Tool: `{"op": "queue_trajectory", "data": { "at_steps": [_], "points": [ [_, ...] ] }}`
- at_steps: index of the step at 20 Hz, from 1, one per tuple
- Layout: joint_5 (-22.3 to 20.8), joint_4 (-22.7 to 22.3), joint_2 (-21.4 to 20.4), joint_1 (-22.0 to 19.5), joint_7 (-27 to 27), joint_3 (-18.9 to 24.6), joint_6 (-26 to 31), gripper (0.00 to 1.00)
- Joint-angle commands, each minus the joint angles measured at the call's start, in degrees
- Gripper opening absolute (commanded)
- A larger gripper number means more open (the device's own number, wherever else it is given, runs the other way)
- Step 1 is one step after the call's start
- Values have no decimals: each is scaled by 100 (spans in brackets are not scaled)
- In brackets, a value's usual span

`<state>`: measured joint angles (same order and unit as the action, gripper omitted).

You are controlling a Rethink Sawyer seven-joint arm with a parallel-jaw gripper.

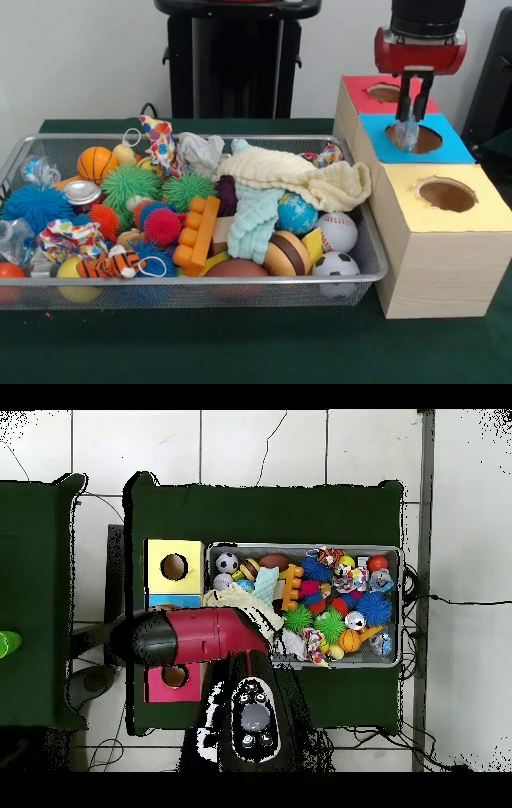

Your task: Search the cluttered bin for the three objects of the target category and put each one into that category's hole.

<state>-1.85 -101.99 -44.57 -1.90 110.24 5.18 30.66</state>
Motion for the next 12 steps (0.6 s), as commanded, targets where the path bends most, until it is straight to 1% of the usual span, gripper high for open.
{"op": "queue_trajectory", "data": {
  "at_steps": [1,4,9,10,12],
  "points": [
    [378,-645,948,-444,913,572,-966,0],
    [522,-659,1009,-391,997,548,-998,0],
    [667,-677,951,-242,1012,429,-911,0],
    [639,-629,987,-199,1023,366,-973,0],
    [495,-451,1253,-122,1003,241,-1261,0]
  ]
}}
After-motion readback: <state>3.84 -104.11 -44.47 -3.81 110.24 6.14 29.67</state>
